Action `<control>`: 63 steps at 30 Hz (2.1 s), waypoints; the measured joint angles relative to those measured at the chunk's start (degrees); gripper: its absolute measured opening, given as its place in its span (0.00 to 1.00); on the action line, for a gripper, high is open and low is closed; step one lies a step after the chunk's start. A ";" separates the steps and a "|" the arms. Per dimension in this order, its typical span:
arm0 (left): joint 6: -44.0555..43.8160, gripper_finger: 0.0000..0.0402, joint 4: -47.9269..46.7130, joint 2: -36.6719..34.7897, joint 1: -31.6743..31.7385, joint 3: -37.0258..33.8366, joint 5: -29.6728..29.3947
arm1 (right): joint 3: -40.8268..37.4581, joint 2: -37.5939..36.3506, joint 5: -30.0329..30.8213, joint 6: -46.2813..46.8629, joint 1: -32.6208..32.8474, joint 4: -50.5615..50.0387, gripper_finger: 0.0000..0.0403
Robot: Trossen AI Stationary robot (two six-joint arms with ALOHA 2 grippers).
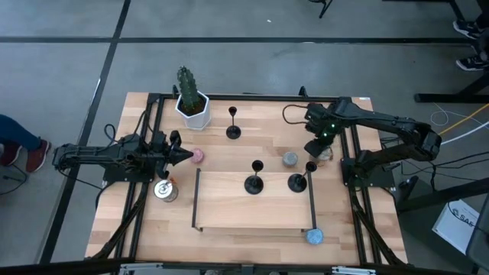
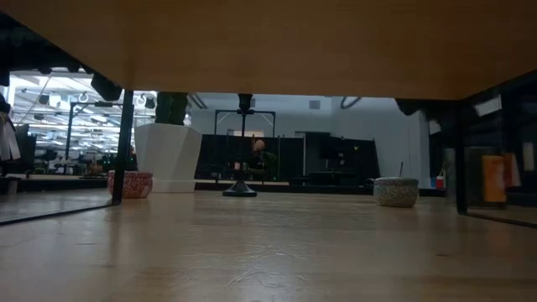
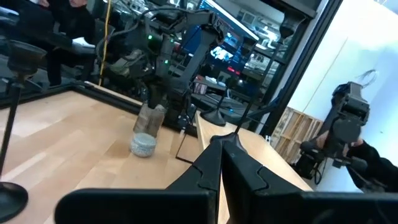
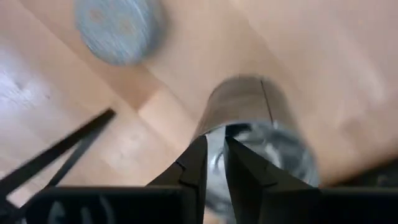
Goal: Pick & Place candle stick holders
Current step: Adjust the top silver scented candle, then put the blue scented candle on the shelf
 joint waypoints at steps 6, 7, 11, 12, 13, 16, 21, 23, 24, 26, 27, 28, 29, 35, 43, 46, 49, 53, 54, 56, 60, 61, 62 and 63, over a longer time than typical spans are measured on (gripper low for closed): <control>-0.01 0.02 0.00 0.00 0.00 0.02 -3.20 | 0.00 0.00 0.35 -4.96 -0.04 7.75 0.14; -0.04 0.01 0.00 0.00 0.00 0.02 -3.34 | 0.00 0.00 0.34 -5.46 -0.04 7.94 0.14; -0.06 0.01 0.00 0.00 0.02 0.02 -3.98 | 0.00 0.00 0.35 -5.93 -0.04 6.84 0.14; -0.08 0.02 0.00 0.00 0.01 0.01 -4.07 | 0.00 0.00 0.35 -5.93 -0.04 5.39 0.14; -0.09 0.02 0.00 0.00 0.01 0.01 -4.08 | 0.02 0.00 0.34 -5.93 -0.04 4.18 0.14; -0.17 0.01 0.00 0.00 0.00 0.02 -4.08 | 0.02 0.00 1.29 -5.28 -0.04 -0.78 0.14; -0.17 0.01 -0.01 -0.01 0.01 0.02 -4.10 | 0.00 0.00 5.55 -1.97 -0.09 -11.20 0.14; -0.17 0.01 -0.02 0.00 0.00 0.00 -4.10 | 0.02 0.00 5.53 -1.54 -0.06 -14.32 0.14; -0.17 0.01 -0.02 0.00 0.00 0.00 -4.10 | 0.02 0.00 5.53 -1.51 -0.06 -15.97 0.14; -0.15 0.01 -0.02 0.00 0.00 0.01 -4.10 | 0.00 0.00 5.41 -1.38 -0.06 -18.24 0.14; -0.14 0.01 -0.02 -0.01 0.01 0.00 -4.10 | 0.02 0.00 5.20 -1.38 -0.06 -18.82 0.14; -0.12 0.01 -0.02 0.00 0.01 0.00 -4.10 | 0.00 0.00 5.10 -1.38 -0.06 -19.48 0.14; -0.12 0.01 -0.02 -0.01 0.00 0.02 -4.10 | 0.01 -0.05 5.07 -1.39 -0.06 -19.84 0.14; -0.03 0.01 -0.02 -0.01 0.00 0.01 -4.15 | 2.36 -1.35 3.80 -1.92 -0.06 -21.51 0.14; 0.13 0.01 -0.06 -0.02 0.00 0.02 -4.35 | 9.38 -3.69 3.74 -7.53 -0.04 -11.76 0.14; 1.08 0.01 -0.07 0.00 0.00 0.00 -5.25 | 9.40 -3.33 3.65 -10.11 -0.04 -1.94 0.14; 1.05 0.01 -0.07 0.00 0.01 0.02 -6.03 | 9.40 -1.95 3.52 -13.56 -0.04 5.71 0.14; -0.04 0.01 -0.07 0.00 0.00 0.01 -5.80 | 9.40 0.24 1.59 -18.81 -0.04 8.98 0.15; -0.05 0.01 -0.09 0.00 0.00 0.02 -5.59 | 9.40 0.86 -0.18 -20.43 -0.06 9.04 0.15; -0.11 0.01 -0.27 0.00 -0.04 0.02 -5.52 | 9.40 2.01 -3.61 -22.67 -0.05 9.12 0.18; -0.13 0.01 -0.87 0.00 -0.04 0.02 -5.55 | 9.31 4.22 -3.83 -25.05 -0.04 9.38 0.27; -0.13 0.01 -0.90 0.00 -0.04 0.02 -5.54 | 8.93 4.47 -3.76 -25.97 -0.07 10.15 0.29; -0.13 0.01 -0.90 0.00 -0.04 0.02 -5.52 | 8.29 4.56 -3.82 -26.72 -0.05 11.02 0.31; -0.11 0.01 -0.90 0.00 -0.04 0.02 -5.52 | 7.36 4.57 -3.94 -27.43 -0.02 12.23 0.33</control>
